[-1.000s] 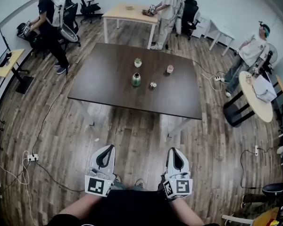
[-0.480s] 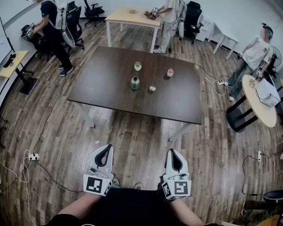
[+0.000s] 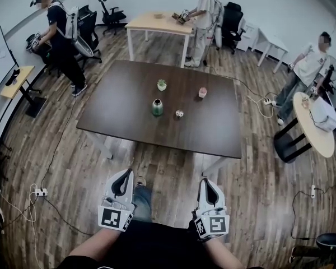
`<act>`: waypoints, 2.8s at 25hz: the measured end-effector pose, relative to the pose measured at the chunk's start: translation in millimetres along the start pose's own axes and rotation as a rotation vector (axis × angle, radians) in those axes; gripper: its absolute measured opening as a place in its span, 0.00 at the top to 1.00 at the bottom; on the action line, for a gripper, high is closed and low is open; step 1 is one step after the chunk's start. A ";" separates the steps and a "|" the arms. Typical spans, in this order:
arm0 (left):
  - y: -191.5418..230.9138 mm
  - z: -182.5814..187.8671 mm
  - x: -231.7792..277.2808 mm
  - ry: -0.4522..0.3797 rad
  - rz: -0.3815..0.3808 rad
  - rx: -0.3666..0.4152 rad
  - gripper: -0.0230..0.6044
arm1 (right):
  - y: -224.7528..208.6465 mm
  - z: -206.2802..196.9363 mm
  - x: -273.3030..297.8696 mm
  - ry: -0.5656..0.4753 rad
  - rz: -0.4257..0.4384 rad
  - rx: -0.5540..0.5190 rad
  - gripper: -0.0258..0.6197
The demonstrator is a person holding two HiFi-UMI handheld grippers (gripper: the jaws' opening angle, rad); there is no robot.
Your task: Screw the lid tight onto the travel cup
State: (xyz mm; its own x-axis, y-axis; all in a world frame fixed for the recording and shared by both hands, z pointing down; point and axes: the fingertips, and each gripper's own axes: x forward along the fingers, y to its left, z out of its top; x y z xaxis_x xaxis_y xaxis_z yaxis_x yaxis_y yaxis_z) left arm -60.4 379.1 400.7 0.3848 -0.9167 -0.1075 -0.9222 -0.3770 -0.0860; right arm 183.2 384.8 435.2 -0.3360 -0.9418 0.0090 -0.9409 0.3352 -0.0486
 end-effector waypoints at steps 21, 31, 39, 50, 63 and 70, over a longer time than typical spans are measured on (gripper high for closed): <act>187.4 -70.0 340.1 0.051 -0.157 -0.093 0.97 | -73.5 31.7 367.9 0.028 -0.122 -0.079 0.95; 178.8 -85.9 398.8 0.053 -0.184 -0.113 0.96 | -112.2 30.9 414.6 0.065 -0.071 -0.078 0.95; 168.4 -163.5 448.0 0.191 -0.283 0.013 0.02 | -137.4 17.8 425.1 0.113 -0.065 -0.077 0.95; 155.8 -329.3 499.4 0.324 -0.342 0.004 0.02 | -143.2 -7.6 424.7 0.227 -0.042 -0.133 0.95; 135.4 -443.4 520.3 0.370 -0.355 0.015 0.13 | -143.0 -41.2 432.0 0.310 -0.030 -0.143 0.95; 130.5 -444.5 521.9 0.381 -0.403 0.028 0.34 | -144.1 -57.2 451.8 0.275 -0.037 -0.155 0.79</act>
State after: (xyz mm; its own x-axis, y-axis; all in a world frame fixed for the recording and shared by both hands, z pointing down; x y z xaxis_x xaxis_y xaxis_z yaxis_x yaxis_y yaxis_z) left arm 3.0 -207.4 773.6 0.6612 -0.6857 0.3043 -0.7017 -0.7088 -0.0727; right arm 164.6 -87.6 503.4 -0.2803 -0.9184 0.2791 -0.9409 0.3205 0.1094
